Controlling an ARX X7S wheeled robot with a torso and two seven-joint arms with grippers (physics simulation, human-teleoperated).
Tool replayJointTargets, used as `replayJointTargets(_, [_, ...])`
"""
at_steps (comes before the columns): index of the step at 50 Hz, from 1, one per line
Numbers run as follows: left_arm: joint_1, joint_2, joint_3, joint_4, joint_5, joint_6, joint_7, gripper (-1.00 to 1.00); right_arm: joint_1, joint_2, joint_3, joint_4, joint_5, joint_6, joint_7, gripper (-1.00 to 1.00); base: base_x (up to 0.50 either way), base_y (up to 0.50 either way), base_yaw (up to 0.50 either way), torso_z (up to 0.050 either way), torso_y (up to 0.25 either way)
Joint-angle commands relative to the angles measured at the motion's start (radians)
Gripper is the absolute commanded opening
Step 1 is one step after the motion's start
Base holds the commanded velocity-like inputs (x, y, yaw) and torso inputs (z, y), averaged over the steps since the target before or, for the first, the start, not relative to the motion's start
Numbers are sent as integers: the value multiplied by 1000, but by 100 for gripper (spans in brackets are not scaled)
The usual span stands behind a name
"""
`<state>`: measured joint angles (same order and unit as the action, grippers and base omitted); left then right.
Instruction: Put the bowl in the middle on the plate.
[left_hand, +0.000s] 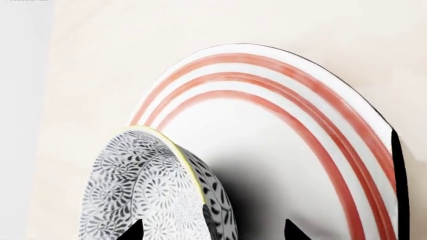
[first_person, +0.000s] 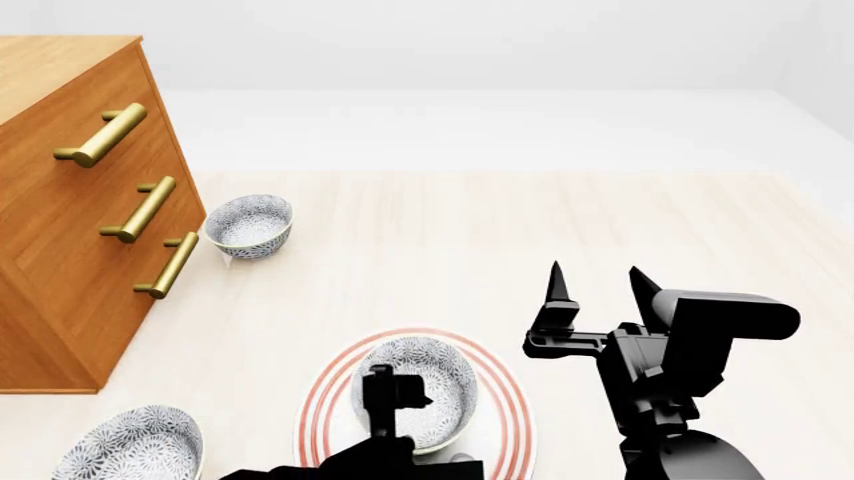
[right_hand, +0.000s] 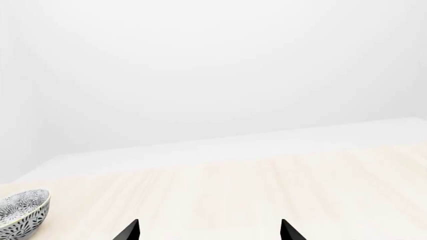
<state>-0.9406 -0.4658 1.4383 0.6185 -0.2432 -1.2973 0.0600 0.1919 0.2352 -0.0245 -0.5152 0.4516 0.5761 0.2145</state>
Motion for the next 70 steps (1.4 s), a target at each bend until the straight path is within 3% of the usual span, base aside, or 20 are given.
replayJointTargets(1, [-37, -15, -71, 108, -40, -91, 26, 100, 1, 5, -4, -1, 5, -1, 5, 100, 0, 0, 0, 0, 0])
replayJointTargets(7, [-68, -17, -277, 319, -197, -272, 119, 100, 1, 6, -6, 4, 7, -6, 6, 100, 0, 0, 0, 0, 0])
replayJointTargets(9, [-121, -37, -366, 319, -441, -273, -15, 100, 2, 6, -7, 5, 8, -6, 6, 100, 0, 0, 0, 0, 0])
replayJointTargets(12, [-255, -45, -451, 281, -891, -271, -358, 100, 3, 8, -8, 3, 10, -4, 8, 100, 0, 0, 0, 0, 0])
replayJointTargets(14, [-299, -45, -476, 258, -1161, -263, -472, 100, 3, 8, -10, 3, 10, -6, 8, 100, 0, 0, 0, 0, 0])
replayJointTargets(20, [-355, -75, -532, 224, -1339, -186, -549, 100, 0, 11, -10, -4, 15, -7, 11, 100, 0, 0, 0, 0, 0])
replayJointTargets(26, [-346, -123, -651, 144, -1353, -51, -553, 100, -3, 14, -10, -7, 19, -8, 14, 100, 0, 0, 0, 0, 0])
replayJointTargets(32, [-282, -158, -809, -118, -1444, 169, -701, 100, 3, 21, -8, -20, 25, 2, 20, 100, 0, 0, 0, 0, 0])
replayJointTargets(35, [-245, -165, -852, -201, -1434, 235, -709, 100, 7, 23, -11, -22, 25, 4, 22, 100, 0, 0, 0, 0, 0])
replayJointTargets(45, [-135, -152, -890, -405, -1235, 401, -688, 100, 33, 33, -16, -30, 30, 27, 34, 100, 0, 0, 0, 0, 0])
replayJointTargets(53, [-38, -132, -921, -408, -1091, 566, -664, 100, 74, 52, -36, -52, 11, 57, 54, 100, 0, 0, 0, 0, 0])
replayJointTargets(70, [-34, -110, -913, -275, -902, 676, -743, 100, 547, 129, -162, -215, 3, 439, 121, 100, 0, 0, 0, 0, 0])
